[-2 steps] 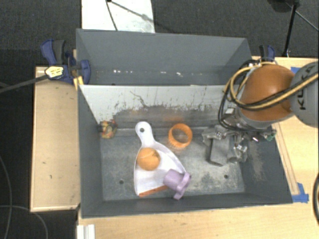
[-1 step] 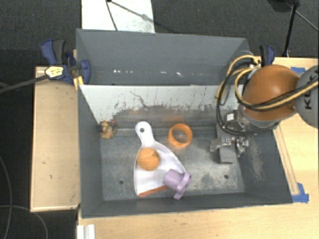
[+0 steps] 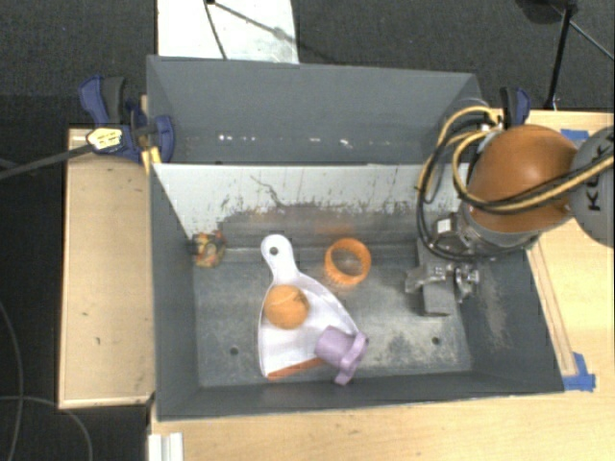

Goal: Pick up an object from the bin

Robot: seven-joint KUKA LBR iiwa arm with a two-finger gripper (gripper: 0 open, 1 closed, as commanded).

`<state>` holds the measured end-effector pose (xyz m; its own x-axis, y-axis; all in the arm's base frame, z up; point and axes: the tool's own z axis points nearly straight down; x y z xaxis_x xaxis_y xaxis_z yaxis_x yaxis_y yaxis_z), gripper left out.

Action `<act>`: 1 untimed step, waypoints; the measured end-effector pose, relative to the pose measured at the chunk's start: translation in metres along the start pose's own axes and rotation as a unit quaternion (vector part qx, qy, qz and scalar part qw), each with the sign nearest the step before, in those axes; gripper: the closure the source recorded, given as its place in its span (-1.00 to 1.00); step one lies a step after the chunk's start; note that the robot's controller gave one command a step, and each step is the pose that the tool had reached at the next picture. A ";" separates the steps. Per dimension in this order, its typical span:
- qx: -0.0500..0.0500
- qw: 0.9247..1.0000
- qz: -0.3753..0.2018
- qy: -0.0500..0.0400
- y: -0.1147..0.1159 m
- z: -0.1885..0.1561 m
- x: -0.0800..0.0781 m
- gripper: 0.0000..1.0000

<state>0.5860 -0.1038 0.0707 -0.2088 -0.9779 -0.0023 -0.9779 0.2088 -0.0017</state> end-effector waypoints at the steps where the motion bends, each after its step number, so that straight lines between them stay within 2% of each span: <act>1: -0.002 1.000 0.001 0.000 0.001 -0.004 0.000 1.00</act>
Offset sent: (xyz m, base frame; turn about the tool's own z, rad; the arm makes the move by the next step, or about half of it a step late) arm 0.0002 -0.0001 0.0646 0.0000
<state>0.5846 -0.1033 0.0747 -0.2098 -0.9777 -0.0025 -0.9777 0.2098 0.0028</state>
